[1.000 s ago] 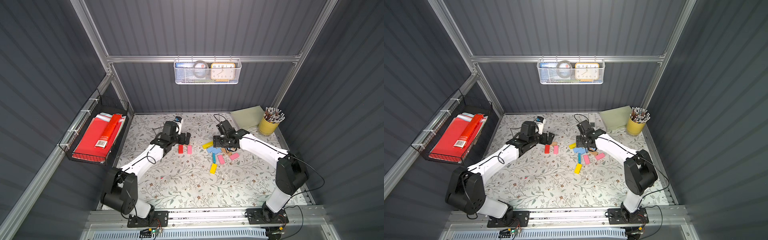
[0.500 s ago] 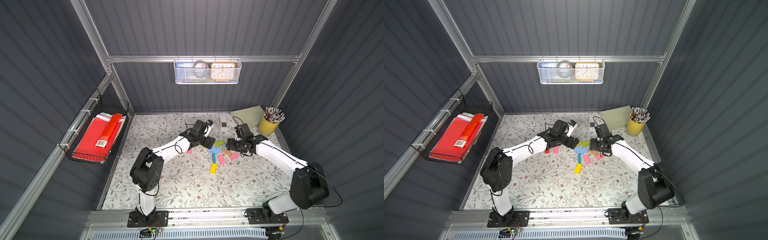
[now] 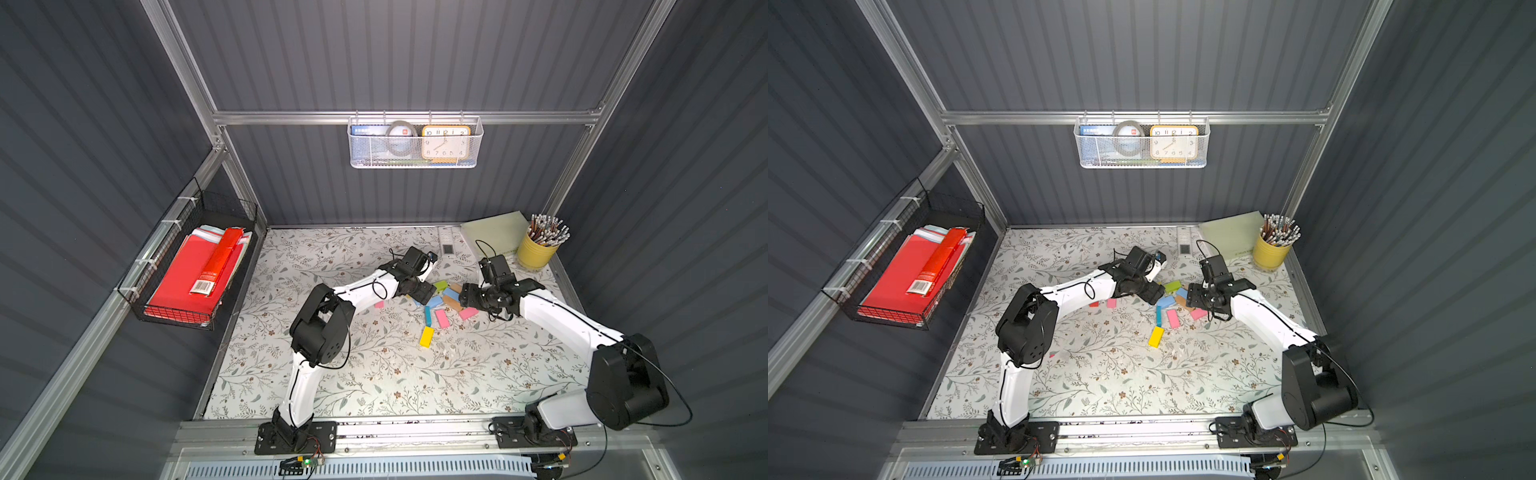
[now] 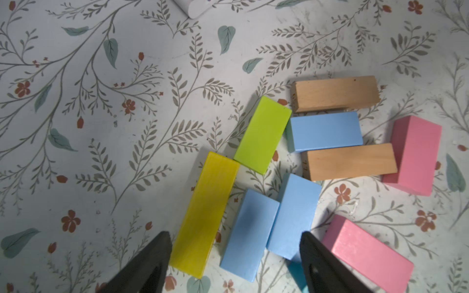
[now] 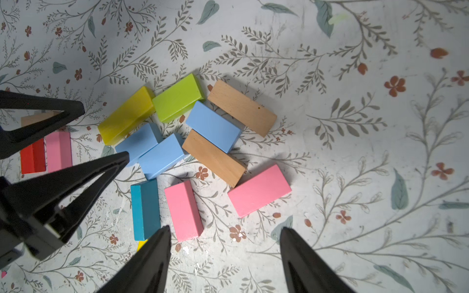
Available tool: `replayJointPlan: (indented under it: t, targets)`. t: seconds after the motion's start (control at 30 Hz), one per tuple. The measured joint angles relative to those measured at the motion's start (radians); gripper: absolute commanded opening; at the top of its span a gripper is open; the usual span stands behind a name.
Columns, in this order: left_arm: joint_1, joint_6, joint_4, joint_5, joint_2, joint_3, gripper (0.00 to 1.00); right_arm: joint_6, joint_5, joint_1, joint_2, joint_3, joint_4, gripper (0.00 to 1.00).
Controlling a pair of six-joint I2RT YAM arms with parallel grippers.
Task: Assemble the number 8 with building blocks
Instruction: Pick up the building block from the center of the board.
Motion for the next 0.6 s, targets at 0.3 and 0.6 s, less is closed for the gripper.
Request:
replayJointPlan:
  t: [0.3,0.6]
  targets:
    - [0.032,0.035,-0.017,0.004,0.026,0.052,0.76,0.0,-0.018,-0.001,-0.012,-0.019,0.013,0.72]
    - [0.026,0.064,-0.005,0.049,0.02,-0.004,0.72,0.0,-0.02,-0.001,-0.013,-0.02,0.024,0.72]
